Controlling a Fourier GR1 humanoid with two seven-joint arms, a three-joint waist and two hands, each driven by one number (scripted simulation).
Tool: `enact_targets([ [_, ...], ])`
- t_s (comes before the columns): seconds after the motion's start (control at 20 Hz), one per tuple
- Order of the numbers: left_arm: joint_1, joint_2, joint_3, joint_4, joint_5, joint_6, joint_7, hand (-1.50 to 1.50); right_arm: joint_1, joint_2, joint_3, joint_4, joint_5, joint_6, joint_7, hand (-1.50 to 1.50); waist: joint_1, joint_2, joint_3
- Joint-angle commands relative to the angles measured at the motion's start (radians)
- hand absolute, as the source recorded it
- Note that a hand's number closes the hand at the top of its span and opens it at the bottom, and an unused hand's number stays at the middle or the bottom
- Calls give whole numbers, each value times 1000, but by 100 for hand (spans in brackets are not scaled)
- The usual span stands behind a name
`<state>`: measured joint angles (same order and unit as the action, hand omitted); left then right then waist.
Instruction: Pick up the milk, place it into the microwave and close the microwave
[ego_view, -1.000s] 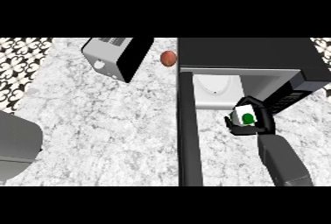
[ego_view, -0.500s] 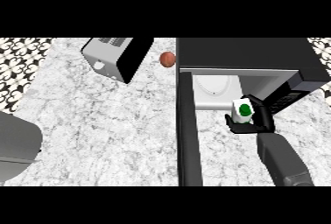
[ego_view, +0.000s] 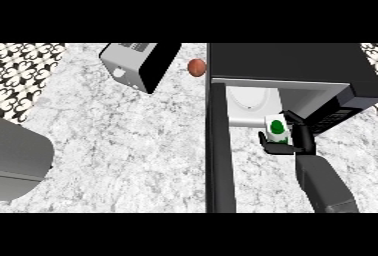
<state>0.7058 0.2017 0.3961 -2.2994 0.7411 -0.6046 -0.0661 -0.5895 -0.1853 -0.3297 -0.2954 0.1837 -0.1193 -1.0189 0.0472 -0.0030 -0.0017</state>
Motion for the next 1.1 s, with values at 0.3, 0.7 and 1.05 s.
enact_targets([
  [0.3, -52, 36, -8, 2, 18, 9, 19, -150, -195, -129, -18, 0, 17, -159, 199, 150, 83, 48, 4],
  [0.7, -91, 47, -15, -1, 22, 36, 32, -150, -150, -139, -19, -45, 11, -175, 169, 150, 93, 59, 6],
  [1.05, -99, 63, -8, 18, 16, 25, 38, -150, -117, -150, -30, -91, -6, -175, 172, 150, 115, 55, 5],
])
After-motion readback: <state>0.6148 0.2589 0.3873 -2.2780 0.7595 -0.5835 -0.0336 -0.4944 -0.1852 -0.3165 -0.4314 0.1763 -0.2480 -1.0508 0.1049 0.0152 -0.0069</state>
